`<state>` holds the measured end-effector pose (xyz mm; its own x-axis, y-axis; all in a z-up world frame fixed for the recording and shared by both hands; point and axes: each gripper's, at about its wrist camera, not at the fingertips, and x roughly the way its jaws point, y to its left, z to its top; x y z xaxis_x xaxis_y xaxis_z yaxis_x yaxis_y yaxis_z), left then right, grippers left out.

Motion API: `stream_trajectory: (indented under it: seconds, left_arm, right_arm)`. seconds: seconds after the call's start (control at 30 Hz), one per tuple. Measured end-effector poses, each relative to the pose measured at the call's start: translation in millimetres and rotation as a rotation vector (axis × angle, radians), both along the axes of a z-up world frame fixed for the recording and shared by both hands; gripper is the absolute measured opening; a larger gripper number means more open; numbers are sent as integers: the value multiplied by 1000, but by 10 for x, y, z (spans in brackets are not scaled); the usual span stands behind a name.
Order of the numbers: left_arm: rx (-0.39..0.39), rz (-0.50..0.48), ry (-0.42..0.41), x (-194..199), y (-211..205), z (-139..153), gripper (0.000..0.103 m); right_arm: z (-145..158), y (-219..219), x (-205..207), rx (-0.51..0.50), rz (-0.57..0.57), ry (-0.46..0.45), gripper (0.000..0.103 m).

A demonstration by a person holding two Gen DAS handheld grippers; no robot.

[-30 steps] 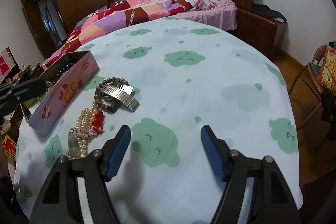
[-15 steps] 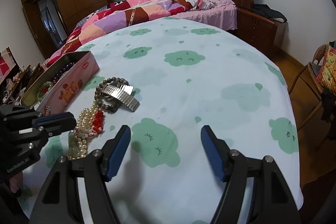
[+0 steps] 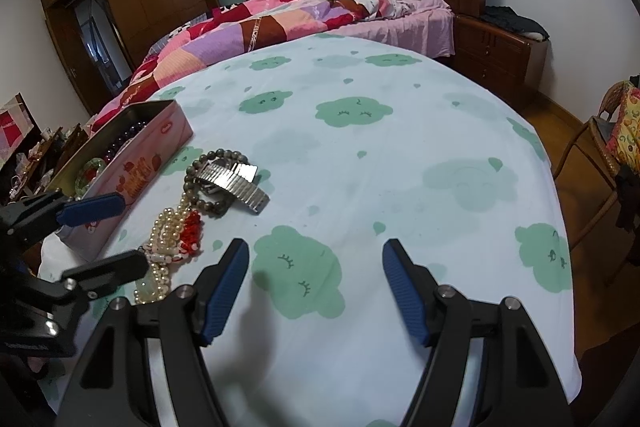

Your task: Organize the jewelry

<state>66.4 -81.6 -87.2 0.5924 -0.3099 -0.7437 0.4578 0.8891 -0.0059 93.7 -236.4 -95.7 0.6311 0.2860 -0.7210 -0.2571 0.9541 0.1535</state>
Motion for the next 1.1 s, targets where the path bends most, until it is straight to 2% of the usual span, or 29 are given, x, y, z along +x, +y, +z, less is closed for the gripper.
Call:
stream_trajectory:
  seconds: [0.1, 0.2, 0.3, 0.47, 0.8, 0.93, 1.1]
  left_arm:
    - [18, -21, 28, 27, -49, -63, 40]
    - [44, -46, 46, 50, -120, -134, 30]
    - [42, -47, 54, 75, -122, -135, 8]
    - [11, -47, 23, 19, -64, 16, 7]
    - [-84, -3, -105, -113, 253, 621, 7]
    - [-102, 29, -125, -113, 401, 700, 7]
    - [-119, 67, -115, -70, 534, 651, 7]
  right_arm:
    - [-2, 16, 8, 3, 2, 1, 72]
    - [-2, 18, 5, 8, 5, 0, 72]
    - [-3, -12, 4, 16, 7, 0, 72]
    - [-8, -10, 11, 23, 9, 1, 72]
    - [17, 13, -18, -10, -14, -21, 72]
    - [36, 228, -63, 1, 59, 8, 72]
    - [122, 704, -138, -52, 170, -3, 72]
